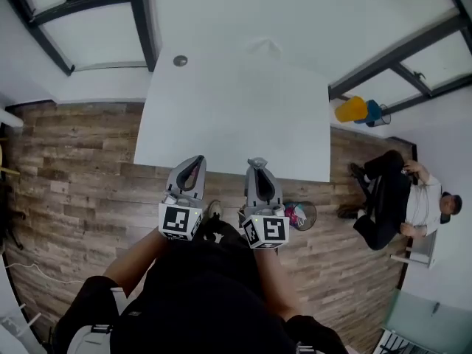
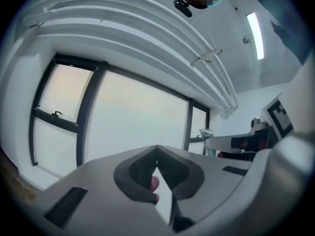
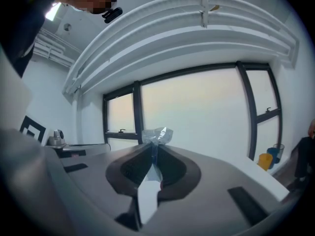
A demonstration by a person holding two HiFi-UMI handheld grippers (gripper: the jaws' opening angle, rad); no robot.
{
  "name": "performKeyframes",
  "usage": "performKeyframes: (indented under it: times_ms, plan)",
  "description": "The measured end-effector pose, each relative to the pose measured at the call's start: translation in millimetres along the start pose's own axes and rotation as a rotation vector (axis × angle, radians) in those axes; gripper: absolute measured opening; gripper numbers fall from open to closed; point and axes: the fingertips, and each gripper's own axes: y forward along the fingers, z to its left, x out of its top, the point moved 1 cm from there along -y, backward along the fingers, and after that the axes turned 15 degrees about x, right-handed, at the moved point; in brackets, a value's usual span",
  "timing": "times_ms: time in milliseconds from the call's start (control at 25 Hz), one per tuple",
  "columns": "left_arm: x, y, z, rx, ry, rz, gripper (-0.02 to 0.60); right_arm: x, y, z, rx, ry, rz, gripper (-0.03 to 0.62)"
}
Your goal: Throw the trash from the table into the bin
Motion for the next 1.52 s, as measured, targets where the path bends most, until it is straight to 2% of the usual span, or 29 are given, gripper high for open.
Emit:
performKeyframes:
  times_ms: [360,680,1080,1280,1520]
  plan:
    - [-9.1,9.3,-101.6,-0.277,-0.012,0.031,-0.003,9.1,-98.4,-49.6,-0.286,0.001,-0.029,0.043]
    - [-11.7,-7.2,-200.0,-0.465,0.019,0.032,-0.003,10.9,-205.1,-88.8,-0.512,0.016,-0.103,0.043]
    - [-22.2,-38.0,-323.7,-0.631,0.048,0.039,-0.003,2.4,-324.3,-132.7,-0.690,0.034,-0.148,0.043]
    - [-37.5,-53.2,-400.2,-0.729,0.065,0.045,-0.003,-1.8,-391.1,-160.1,-0.775,0.035,-0.177,0.043]
    - [-53.6,-71.0,-491.0,-0.817,0.085,0.049,-0.003,-25.2,-474.9,-194.8,-0.875,0.089,-0.188,0.043]
